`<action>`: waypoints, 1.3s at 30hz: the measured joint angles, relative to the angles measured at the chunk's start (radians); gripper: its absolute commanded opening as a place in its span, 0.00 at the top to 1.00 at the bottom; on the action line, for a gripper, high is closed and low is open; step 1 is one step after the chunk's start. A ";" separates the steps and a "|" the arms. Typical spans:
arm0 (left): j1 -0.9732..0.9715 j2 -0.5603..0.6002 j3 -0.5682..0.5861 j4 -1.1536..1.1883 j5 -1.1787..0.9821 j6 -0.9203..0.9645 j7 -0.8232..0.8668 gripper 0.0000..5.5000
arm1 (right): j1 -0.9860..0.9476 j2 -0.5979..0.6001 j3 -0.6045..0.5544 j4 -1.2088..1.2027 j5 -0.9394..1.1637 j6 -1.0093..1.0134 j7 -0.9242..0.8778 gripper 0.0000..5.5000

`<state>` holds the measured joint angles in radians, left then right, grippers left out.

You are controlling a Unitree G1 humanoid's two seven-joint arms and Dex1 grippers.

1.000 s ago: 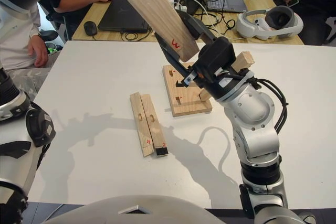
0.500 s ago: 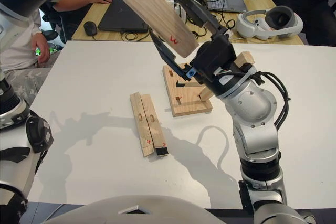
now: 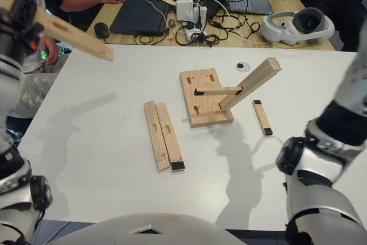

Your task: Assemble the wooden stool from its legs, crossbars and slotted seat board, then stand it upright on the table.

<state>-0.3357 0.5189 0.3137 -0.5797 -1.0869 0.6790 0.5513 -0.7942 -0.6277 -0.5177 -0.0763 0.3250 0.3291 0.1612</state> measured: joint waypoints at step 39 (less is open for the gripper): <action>0.069 -0.597 -0.278 0.025 0.409 0.112 -0.035 0.81 | 0.619 0.446 0.119 -0.318 0.139 0.393 -0.214 0.35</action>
<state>-0.2671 -0.0780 0.0352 -0.5546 -0.6780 0.7914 0.5161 -0.1751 -0.1820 -0.3991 -0.3939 0.4637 0.7220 -0.0526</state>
